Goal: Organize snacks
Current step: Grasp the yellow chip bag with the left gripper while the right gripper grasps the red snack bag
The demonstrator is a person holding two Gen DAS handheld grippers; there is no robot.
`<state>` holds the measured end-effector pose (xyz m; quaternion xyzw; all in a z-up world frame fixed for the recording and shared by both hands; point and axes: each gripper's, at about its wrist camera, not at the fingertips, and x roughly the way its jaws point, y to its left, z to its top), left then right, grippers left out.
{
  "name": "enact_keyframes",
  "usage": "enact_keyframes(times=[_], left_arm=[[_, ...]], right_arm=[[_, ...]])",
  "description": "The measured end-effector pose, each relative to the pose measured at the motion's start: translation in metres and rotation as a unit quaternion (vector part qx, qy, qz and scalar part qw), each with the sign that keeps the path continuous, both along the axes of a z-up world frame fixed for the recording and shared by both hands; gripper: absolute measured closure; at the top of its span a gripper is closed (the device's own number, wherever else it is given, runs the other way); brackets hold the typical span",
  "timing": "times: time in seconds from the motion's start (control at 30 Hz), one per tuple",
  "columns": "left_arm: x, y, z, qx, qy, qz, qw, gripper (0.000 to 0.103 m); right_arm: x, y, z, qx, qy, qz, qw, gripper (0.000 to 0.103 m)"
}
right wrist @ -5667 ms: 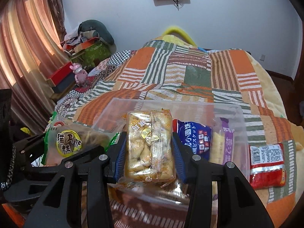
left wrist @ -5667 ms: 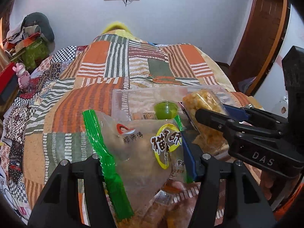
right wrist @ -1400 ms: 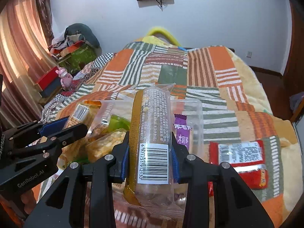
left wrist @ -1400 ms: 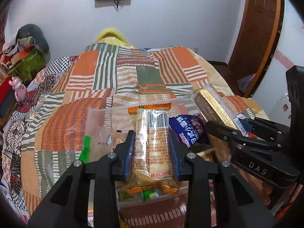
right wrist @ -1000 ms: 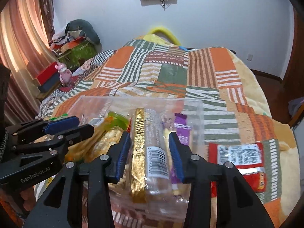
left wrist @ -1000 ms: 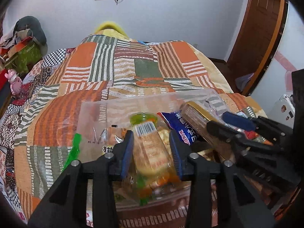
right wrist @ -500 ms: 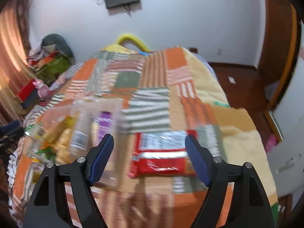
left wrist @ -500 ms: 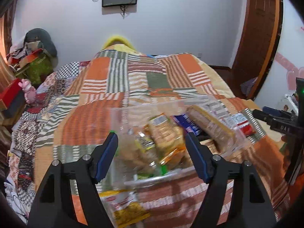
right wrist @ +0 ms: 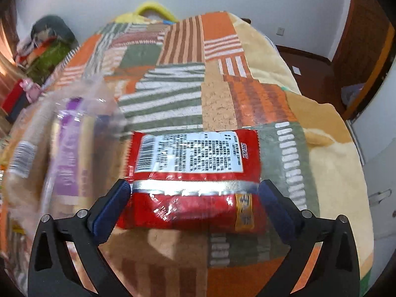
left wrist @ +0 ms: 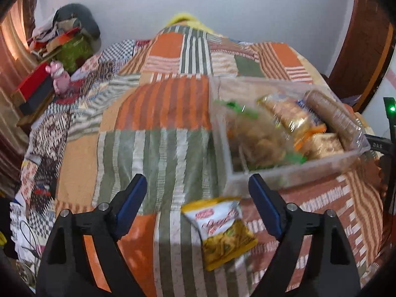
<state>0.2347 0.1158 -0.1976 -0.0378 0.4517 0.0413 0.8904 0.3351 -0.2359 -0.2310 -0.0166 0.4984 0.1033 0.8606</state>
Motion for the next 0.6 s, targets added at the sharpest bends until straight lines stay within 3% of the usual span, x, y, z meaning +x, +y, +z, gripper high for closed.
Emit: enact_keyframes(times=[0.27, 0.53, 0.6], left_arm=[[-0.003, 0.000, -0.037, -0.038, 0.045, 0.000, 0.9983, 0.017], [-0.005, -0.019, -0.061, -0.004, 0.061, -0.014, 0.9980, 0.017], [-0.007, -0.019, -0.062, -0.006, 0.059, -0.013, 0.9982, 0.018]], right_arm=[[0.003, 0.001, -0.006, 0.002, 0.000, 0.006, 1.000, 0.001], [-0.004, 0.010, -0.003, -0.019, -0.013, 0.022, 1.000, 0.032], [-0.004, 0.007, -0.002, -0.011, -0.012, 0.019, 1.000, 0.033]])
